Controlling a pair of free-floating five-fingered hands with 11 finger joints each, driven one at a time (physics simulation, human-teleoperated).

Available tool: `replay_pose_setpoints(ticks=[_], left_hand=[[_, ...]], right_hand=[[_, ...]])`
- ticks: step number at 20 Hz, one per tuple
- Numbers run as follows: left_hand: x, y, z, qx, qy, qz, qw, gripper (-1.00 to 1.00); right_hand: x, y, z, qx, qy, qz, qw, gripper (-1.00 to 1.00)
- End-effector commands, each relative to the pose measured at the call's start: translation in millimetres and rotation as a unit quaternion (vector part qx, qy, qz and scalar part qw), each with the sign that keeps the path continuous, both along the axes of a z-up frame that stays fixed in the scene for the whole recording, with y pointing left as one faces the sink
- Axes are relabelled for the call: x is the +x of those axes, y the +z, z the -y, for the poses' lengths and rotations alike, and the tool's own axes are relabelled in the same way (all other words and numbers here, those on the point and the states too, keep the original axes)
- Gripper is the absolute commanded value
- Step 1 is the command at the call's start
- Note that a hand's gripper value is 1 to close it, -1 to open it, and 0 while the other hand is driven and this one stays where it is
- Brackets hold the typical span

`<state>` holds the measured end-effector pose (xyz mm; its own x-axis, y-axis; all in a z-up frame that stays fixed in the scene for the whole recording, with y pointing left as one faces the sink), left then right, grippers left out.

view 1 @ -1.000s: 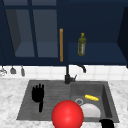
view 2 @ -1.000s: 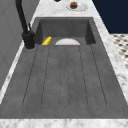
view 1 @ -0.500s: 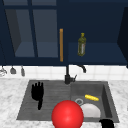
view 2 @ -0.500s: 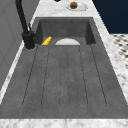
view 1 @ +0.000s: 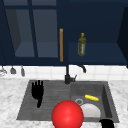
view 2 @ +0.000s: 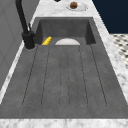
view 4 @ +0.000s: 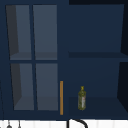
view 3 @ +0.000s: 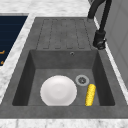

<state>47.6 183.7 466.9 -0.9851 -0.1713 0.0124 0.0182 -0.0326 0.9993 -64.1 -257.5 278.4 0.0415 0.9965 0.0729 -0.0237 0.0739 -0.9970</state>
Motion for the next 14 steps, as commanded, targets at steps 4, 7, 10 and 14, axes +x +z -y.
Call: replay_pose_setpoints(ticks=[4, 7, 10, 14], left_hand=[[8.1, -9, -2, 0.071, -0.019, 0.023, 0.997, -1.0], [6.3, -12, -2, 0.079, -0.019, 0.014, 0.9965, -1.0], [6.5, -14, -3, 0.084, -0.019, 0.012, 0.9962, -1.0], [6.6, -15, -3, 0.09, -0.014, 0.004, 0.9958, -1.0]], right_hand=[[0, 0, 0, 0.0, 0.0, 0.0, 1.0, 0.0], [0, 0, 0, 0.0, 0.0, 0.0, 1.0, 0.0], [0, 0, 0, 0.0, 0.0, 0.0, 1.0, 0.0], [0, 0, 0, 0.0, 0.0, 0.0, 1.0, 0.0]])
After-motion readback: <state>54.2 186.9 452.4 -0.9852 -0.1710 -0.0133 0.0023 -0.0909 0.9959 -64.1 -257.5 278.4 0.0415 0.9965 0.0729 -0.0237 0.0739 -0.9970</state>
